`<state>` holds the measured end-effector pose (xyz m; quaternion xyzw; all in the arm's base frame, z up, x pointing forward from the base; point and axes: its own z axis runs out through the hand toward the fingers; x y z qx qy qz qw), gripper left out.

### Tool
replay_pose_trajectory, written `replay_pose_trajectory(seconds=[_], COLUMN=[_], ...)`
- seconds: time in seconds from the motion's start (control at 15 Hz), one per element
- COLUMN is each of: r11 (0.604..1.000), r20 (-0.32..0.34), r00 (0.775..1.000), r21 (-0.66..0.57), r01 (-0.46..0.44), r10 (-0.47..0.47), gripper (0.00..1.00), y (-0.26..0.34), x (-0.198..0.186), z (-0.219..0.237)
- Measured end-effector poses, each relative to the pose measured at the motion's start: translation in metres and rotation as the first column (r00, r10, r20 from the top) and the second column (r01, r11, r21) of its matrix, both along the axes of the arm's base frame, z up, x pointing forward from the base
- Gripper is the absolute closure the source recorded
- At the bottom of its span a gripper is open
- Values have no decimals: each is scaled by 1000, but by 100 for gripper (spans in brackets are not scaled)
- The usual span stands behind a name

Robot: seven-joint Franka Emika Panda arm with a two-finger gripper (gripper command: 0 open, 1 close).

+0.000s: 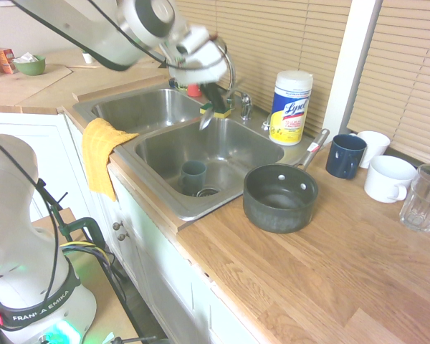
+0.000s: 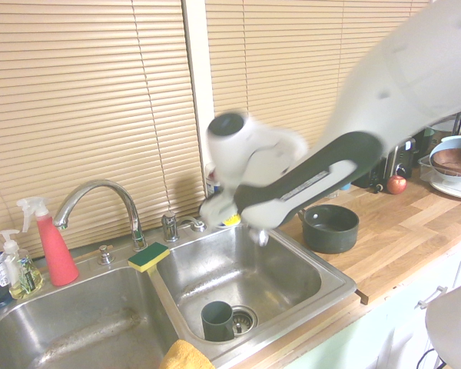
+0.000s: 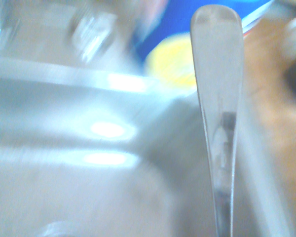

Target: Put the spoon into the sink

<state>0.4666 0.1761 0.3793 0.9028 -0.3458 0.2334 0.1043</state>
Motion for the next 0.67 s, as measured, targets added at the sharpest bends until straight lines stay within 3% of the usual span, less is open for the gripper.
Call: replay_pose_trajectory(seconds=[0.33,0.67], r11=[999,1000], r20=[-206,-338], r00=[978,941], r21=[-29,-7], r01=[-40,-19], r10=[34,15], gripper=[100,100], y=[18,35], x=[16,49], z=[-107,-202])
